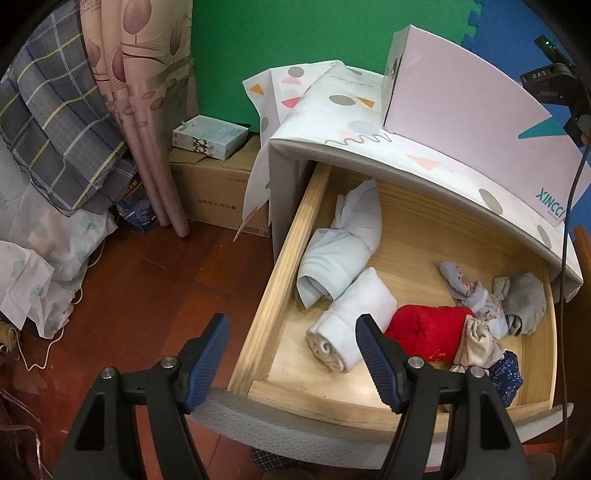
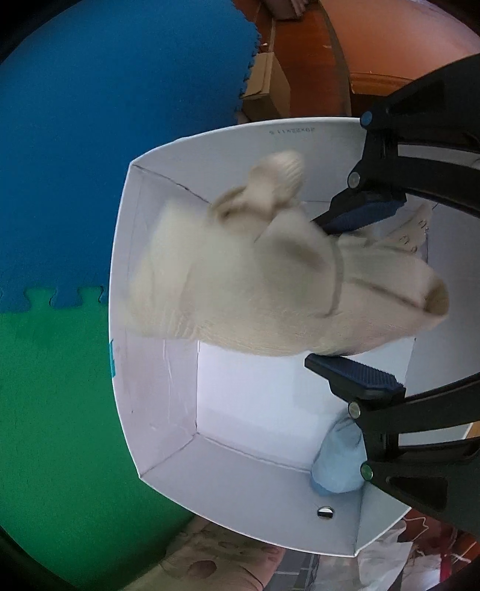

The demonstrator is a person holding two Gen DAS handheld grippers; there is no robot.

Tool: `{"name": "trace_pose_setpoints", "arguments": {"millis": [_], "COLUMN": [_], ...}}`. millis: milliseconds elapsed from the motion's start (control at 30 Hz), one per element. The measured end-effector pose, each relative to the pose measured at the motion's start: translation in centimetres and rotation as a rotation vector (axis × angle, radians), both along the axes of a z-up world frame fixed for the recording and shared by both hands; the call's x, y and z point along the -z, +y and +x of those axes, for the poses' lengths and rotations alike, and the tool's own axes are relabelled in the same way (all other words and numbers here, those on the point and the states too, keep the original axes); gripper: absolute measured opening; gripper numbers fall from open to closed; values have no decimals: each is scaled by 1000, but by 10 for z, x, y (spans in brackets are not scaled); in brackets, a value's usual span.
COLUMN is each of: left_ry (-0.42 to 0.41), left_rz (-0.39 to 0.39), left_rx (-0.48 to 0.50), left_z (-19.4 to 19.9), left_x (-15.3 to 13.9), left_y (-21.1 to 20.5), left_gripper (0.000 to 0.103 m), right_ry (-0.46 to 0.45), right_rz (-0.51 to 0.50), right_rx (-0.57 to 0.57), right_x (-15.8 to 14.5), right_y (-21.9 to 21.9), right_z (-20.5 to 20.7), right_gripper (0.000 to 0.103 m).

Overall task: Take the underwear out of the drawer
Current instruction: 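Move the right tool back into the drawer toward the navy patterned item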

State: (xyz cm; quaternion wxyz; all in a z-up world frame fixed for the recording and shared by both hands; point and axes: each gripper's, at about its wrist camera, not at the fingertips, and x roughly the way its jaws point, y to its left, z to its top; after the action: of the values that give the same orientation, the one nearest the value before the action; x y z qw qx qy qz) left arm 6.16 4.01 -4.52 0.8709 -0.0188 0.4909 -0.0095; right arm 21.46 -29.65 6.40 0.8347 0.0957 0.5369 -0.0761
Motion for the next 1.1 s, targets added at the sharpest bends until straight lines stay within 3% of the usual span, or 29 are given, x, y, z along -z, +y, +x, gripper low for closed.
{"name": "trace_pose_setpoints", "arguments": {"millis": [100, 300, 467, 633, 800, 933, 1100], "left_ry": [3, 23, 45, 66, 88, 78, 94], "left_rz": [-4, -1, -11, -37, -50, 3, -10], "left_rx": [6, 13, 26, 20, 34, 59, 64], "left_z": [0, 2, 5, 6, 11, 15, 25], "left_x": [1, 4, 7, 9, 7, 1, -3], "left_y": [-1, -4, -7, -4, 1, 8, 23], "left_gripper": [72, 72, 72, 72, 72, 72, 72], "right_ry": [-49, -79, -26, 110, 260, 328, 366], "right_rz": [-3, 10, 12, 44, 71, 109, 175], "right_rx": [4, -73, -157, -194, -178, -169, -165], "right_x": [-13, -47, -52, -6, 66, 109, 143], "right_y": [-1, 9, 24, 35, 40, 43, 56], "right_z": [-11, -54, -111, -163, -192, -202, -202], "right_gripper": [71, 71, 71, 71, 67, 65, 64]}}
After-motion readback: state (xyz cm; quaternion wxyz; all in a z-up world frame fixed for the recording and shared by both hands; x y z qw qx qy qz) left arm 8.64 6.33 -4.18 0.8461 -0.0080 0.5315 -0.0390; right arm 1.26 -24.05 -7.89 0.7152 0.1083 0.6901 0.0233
